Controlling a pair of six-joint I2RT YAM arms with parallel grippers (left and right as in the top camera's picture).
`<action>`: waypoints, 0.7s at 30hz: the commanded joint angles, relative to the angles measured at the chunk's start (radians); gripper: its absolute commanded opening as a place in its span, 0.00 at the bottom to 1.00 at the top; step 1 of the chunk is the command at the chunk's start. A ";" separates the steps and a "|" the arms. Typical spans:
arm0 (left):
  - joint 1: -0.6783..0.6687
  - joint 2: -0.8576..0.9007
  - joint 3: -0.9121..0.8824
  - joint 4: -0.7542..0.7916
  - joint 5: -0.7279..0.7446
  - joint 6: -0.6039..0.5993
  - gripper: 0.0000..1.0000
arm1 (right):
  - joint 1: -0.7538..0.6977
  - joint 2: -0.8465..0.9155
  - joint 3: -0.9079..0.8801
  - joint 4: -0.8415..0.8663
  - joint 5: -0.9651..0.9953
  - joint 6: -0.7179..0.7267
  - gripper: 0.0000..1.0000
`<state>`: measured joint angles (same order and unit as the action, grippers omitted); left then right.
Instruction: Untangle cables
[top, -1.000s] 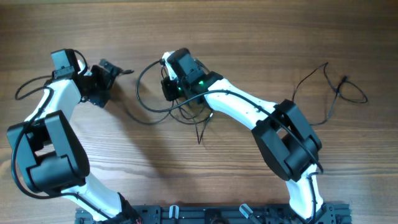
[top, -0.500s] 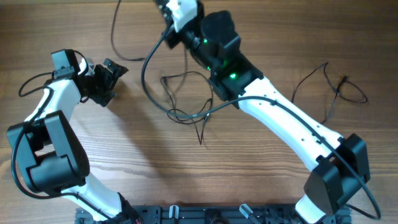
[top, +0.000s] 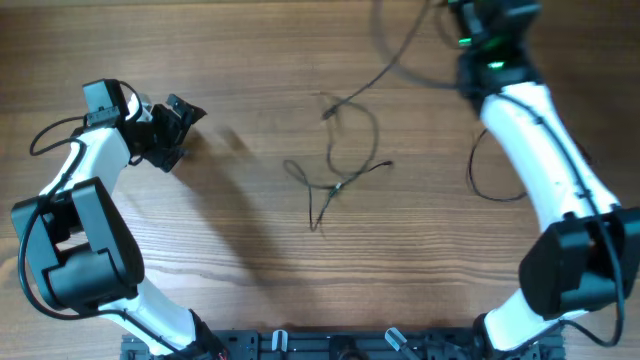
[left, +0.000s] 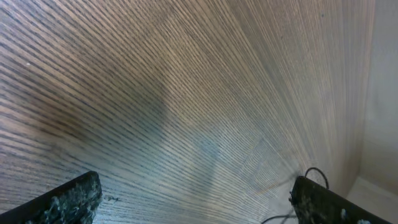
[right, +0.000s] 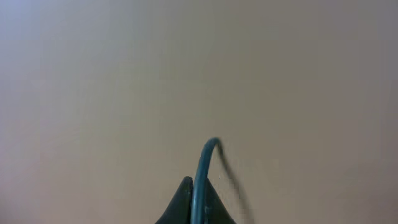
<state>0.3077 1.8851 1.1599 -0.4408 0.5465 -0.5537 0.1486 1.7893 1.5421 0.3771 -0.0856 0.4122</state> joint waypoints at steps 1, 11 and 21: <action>-0.003 0.011 -0.008 0.000 -0.010 0.023 1.00 | -0.111 0.018 0.005 -0.126 -0.245 0.404 0.04; -0.003 0.011 -0.008 -0.001 -0.010 0.023 1.00 | -0.261 0.109 0.004 -0.597 -0.448 0.275 0.04; -0.003 0.011 -0.008 -0.004 -0.010 0.023 1.00 | -0.203 0.105 0.004 -0.156 -0.990 0.309 0.04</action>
<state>0.3077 1.8851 1.1599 -0.4450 0.5434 -0.5537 -0.1078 1.9079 1.5333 0.0418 -0.7788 0.6697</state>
